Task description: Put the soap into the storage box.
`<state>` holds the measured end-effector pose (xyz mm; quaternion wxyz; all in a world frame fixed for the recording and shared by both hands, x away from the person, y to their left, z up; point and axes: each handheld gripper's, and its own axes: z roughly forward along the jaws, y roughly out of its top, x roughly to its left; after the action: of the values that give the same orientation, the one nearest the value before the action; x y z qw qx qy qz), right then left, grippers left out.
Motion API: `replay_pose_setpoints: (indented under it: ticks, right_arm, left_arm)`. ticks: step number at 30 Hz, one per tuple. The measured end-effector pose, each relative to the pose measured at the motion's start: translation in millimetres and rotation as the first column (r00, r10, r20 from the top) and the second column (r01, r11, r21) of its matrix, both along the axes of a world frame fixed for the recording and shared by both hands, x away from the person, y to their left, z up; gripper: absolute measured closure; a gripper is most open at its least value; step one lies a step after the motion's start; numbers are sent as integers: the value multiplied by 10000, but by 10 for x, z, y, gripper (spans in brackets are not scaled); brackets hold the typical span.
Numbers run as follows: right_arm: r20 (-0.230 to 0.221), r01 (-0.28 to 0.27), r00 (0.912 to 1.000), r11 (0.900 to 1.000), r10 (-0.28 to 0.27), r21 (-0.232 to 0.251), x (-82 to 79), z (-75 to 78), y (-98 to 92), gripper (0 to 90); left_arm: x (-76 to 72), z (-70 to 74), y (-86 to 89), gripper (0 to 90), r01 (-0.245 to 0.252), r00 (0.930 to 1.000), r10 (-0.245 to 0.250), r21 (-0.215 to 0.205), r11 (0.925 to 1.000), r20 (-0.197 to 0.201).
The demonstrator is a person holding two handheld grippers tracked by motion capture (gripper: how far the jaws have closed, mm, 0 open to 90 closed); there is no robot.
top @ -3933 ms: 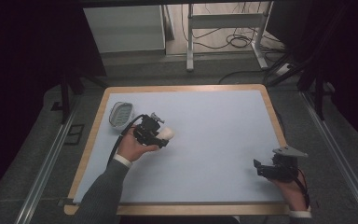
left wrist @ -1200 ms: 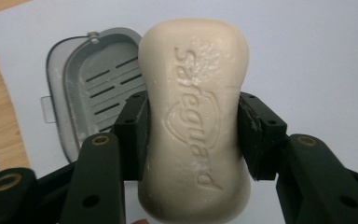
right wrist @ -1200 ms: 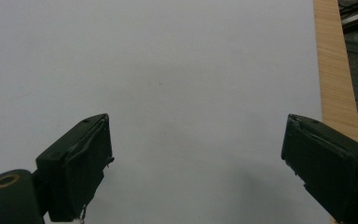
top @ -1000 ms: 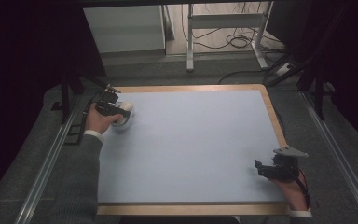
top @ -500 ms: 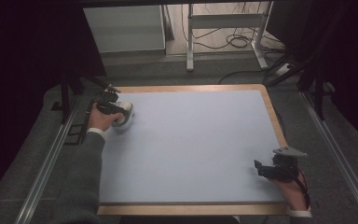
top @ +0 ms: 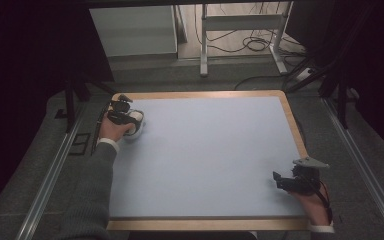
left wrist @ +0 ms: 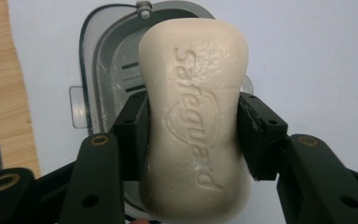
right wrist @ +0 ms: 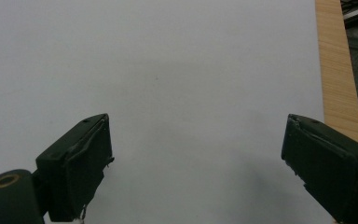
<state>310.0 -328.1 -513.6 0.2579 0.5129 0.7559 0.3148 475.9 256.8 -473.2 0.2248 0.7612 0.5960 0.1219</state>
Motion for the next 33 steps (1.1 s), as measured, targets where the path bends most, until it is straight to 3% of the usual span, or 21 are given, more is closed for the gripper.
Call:
replay_pose_setpoints:
  ticks: [4,9,12,14,17,28,30,33]
  right_arm:
    - [-22,6,10000,10000,-6,-26,3,-7,2,83]
    - [-33,-48,10000,10000,48,-33,-5,-5,16,83]
    - [-36,-52,10000,10000,52,-36,-6,-2,14,83]
    - [-24,-38,10000,10000,38,-31,-5,-3,13,83]
    - [-1,-47,10000,10000,47,-20,-6,4,15,83]
    - [38,-53,10000,10000,53,-59,-25,16,46,83]
    - [32,-95,9999,9999,95,-83,-26,17,59,83]
    - [70,-128,9999,9999,129,-59,-30,20,75,83]
  left_arm:
    - [-60,114,-53,382,213,9991,-199,-361,9991,377]
    - [-202,276,-175,334,712,9944,-679,-386,9967,809]
    - [-313,363,-258,323,1154,9877,-1107,-371,9926,1102]
    - [-393,395,-310,316,1491,9829,-1424,-506,9875,1169]
    - [-538,403,-383,304,2202,9700,-2087,-868,9716,1247]
    - [-1105,217,-493,300,3515,9238,-3285,-961,9312,1966]
    - [-1199,156,-483,298,3596,9199,-3323,-1100,9266,2082]
    - [-1299,59,-469,296,3567,9216,-3248,-1335,9246,2125]
